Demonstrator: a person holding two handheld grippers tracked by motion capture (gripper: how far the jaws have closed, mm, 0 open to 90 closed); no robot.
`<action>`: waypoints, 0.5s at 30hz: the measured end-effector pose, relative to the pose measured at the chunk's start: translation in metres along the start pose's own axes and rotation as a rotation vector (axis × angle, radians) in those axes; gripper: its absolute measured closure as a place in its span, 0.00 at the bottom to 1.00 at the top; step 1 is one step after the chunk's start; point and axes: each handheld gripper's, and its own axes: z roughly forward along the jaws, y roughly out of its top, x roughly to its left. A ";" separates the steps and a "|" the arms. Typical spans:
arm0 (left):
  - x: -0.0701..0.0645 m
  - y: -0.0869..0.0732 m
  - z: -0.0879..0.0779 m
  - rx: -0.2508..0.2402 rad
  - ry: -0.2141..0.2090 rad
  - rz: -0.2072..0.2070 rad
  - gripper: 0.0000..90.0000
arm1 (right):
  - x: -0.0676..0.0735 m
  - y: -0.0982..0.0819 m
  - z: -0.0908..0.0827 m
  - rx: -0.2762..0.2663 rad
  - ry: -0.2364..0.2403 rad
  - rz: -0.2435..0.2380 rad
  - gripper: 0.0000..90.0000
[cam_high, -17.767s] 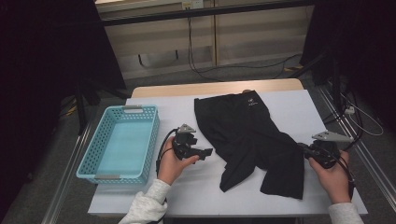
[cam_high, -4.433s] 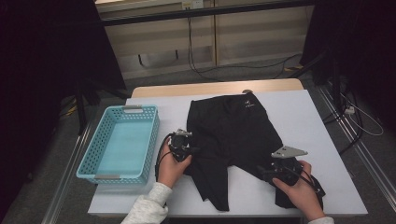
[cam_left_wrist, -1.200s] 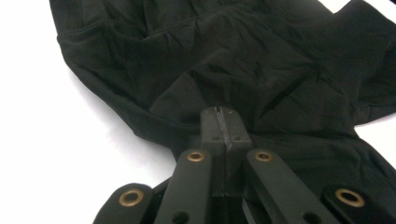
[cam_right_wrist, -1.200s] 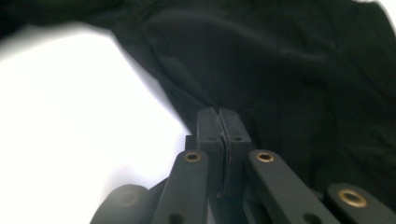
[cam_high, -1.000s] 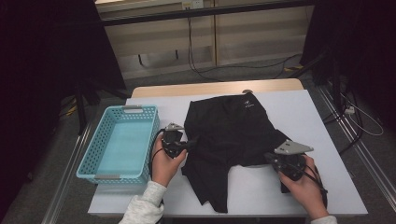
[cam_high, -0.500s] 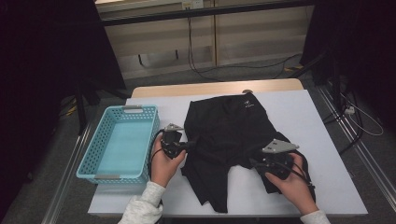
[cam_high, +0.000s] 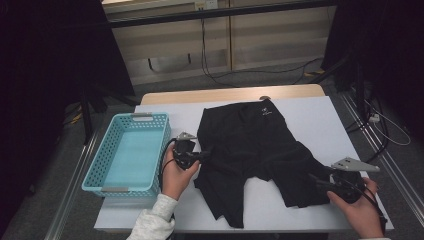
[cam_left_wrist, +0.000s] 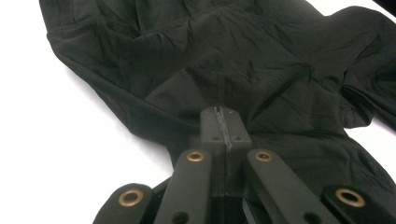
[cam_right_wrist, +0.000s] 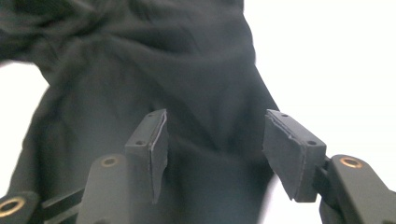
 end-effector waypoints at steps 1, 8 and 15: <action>0.000 0.000 0.000 0.000 -0.001 0.001 1.00 | -0.003 -0.003 -0.001 0.012 -0.012 0.006 0.46; -0.002 0.001 0.002 0.001 -0.001 0.005 1.00 | -0.013 -0.020 -0.010 0.074 -0.054 0.046 0.62; -0.004 0.001 0.004 0.006 -0.005 0.008 1.00 | -0.006 -0.025 -0.006 0.088 -0.014 0.040 0.86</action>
